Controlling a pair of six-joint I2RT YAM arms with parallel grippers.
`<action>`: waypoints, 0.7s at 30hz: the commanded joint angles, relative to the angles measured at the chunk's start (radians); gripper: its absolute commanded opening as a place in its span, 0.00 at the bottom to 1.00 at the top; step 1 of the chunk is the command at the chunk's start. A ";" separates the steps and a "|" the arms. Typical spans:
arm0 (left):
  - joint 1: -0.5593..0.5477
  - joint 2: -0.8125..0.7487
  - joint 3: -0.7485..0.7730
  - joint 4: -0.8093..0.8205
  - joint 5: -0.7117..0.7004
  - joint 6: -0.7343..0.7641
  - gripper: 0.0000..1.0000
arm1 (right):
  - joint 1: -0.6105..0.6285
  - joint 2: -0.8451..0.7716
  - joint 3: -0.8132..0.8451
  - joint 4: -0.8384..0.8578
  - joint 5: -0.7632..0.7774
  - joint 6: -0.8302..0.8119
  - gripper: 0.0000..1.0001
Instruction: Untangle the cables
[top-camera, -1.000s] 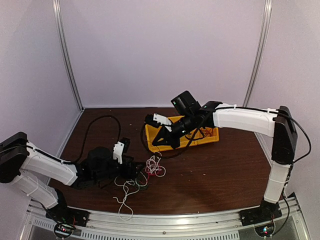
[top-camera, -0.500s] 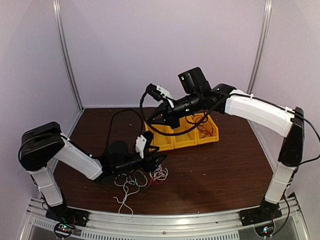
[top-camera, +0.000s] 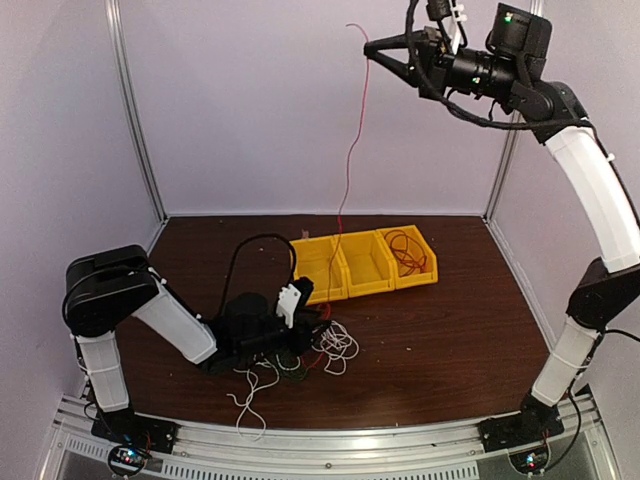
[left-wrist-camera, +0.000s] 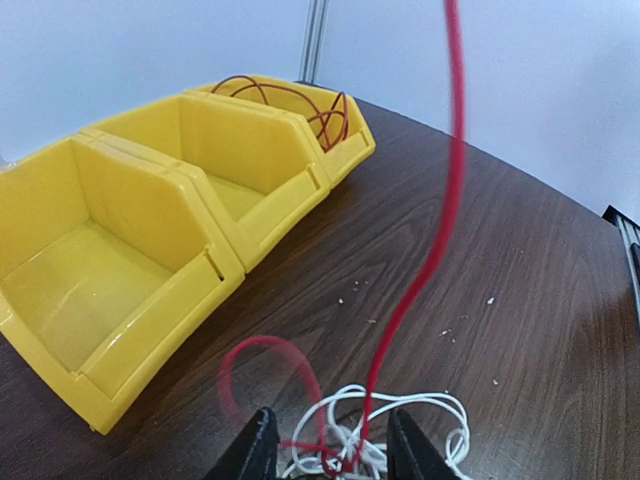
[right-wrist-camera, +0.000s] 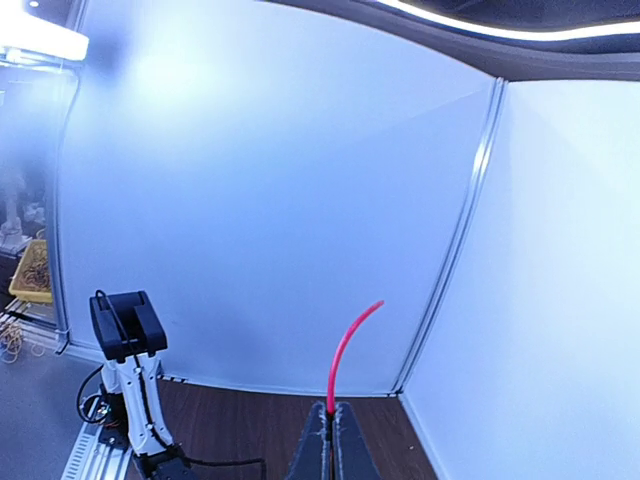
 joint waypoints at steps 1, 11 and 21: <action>-0.002 0.025 0.021 -0.039 -0.049 -0.022 0.38 | -0.085 0.002 0.077 0.099 -0.052 0.110 0.00; -0.002 0.022 0.010 -0.173 -0.083 -0.058 0.41 | -0.305 -0.002 0.163 0.279 -0.062 0.263 0.00; -0.002 -0.033 0.026 -0.369 -0.178 -0.067 0.61 | -0.498 0.027 0.238 0.395 -0.034 0.329 0.00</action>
